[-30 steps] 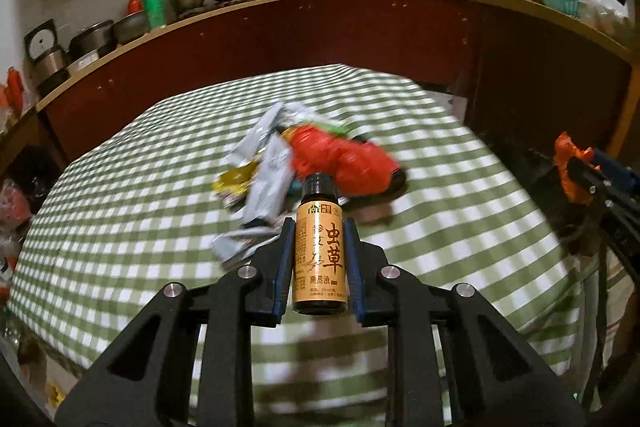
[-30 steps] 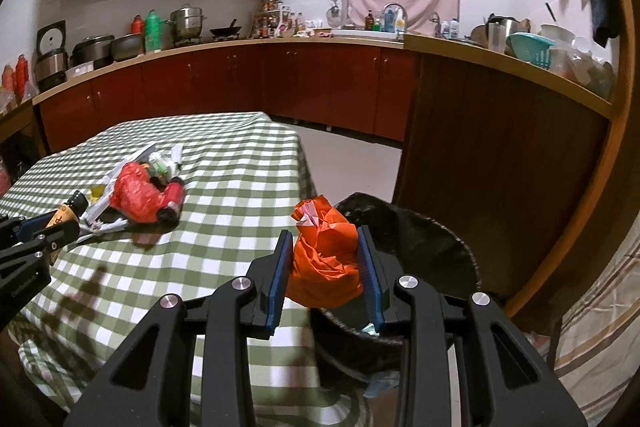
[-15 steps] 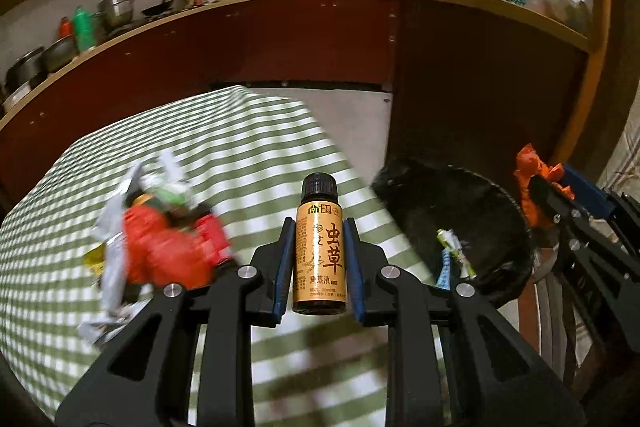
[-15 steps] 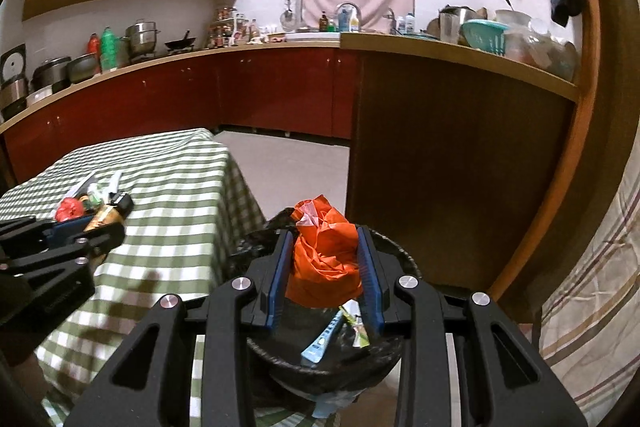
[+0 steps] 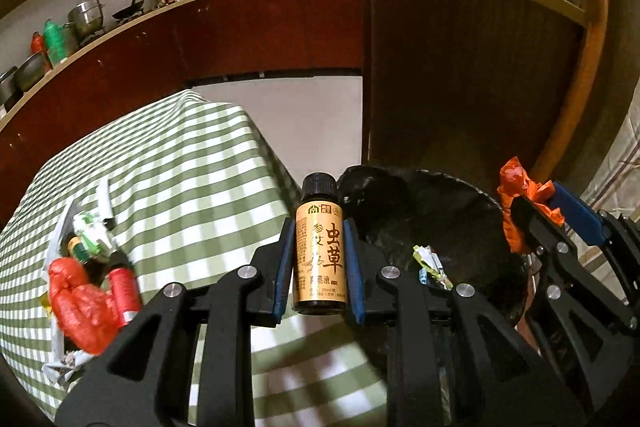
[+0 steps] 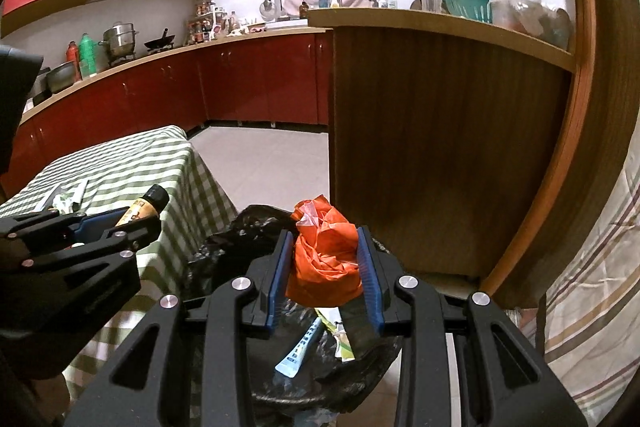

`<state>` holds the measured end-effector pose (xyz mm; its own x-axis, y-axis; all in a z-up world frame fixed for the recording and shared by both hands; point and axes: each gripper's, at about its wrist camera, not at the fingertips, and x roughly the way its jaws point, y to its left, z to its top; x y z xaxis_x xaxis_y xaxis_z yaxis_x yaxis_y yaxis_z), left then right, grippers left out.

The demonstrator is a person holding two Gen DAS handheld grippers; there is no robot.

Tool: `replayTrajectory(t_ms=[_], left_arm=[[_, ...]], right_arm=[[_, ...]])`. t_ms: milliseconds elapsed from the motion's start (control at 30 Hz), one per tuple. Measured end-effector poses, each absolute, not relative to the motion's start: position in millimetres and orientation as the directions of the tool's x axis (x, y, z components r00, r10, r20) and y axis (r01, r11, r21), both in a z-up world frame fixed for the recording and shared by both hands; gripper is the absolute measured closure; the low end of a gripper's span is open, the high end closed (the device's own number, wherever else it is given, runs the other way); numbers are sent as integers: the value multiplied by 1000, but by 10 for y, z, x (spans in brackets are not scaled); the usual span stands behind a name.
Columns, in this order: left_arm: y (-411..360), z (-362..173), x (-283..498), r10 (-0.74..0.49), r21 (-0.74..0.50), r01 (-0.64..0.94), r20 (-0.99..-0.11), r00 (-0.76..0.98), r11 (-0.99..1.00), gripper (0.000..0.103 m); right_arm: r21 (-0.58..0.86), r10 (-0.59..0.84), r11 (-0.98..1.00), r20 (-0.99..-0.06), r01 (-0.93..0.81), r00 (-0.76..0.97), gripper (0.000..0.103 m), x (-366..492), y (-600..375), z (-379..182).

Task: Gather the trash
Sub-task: 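Carry the bag and bottle over the bin and open both tools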

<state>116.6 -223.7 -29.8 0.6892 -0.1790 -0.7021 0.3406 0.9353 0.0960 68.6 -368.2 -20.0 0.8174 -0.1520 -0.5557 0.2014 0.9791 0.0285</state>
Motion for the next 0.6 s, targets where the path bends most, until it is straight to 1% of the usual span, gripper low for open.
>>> replayTrajectory(t_ms=[233, 333, 400, 433, 467, 500, 567, 600], left_arm=[[-2377, -370, 1299, -154, 118, 335, -715, 682, 935, 79], [-2417, -392, 1348, -141, 126, 324, -714, 686, 938, 78], [-2432, -391, 1373, -136, 130, 322, -715, 686, 938, 70], [-2434, -393, 1388, -133, 131, 319, -715, 687, 939, 62], [-2430, -392, 1394, -132, 132, 316, -713, 689, 940, 58], [-2431, -395, 1398, -129, 134, 314, -710, 692, 940, 58], [-2442, -399, 1417, -124, 143, 313, -710, 694, 939, 53], [-2437, -405, 1421, -122, 143, 312, -710, 693, 939, 52]], right_arm=[[49, -145, 977, -562, 207, 815, 70, 801, -3783, -262], [53, -145, 976, -562, 210, 814, 70, 856, -3816, -293], [57, -142, 976, -567, 210, 811, 69, 894, -3834, -322], [59, -140, 976, -570, 210, 810, 69, 910, -3842, -336], [60, -140, 976, -572, 211, 809, 69, 925, -3848, -349], [61, -139, 976, -574, 211, 807, 69, 937, -3865, -361], [64, -138, 975, -579, 213, 803, 69, 954, -3880, -382], [67, -136, 975, -581, 213, 803, 68, 963, -3887, -384]])
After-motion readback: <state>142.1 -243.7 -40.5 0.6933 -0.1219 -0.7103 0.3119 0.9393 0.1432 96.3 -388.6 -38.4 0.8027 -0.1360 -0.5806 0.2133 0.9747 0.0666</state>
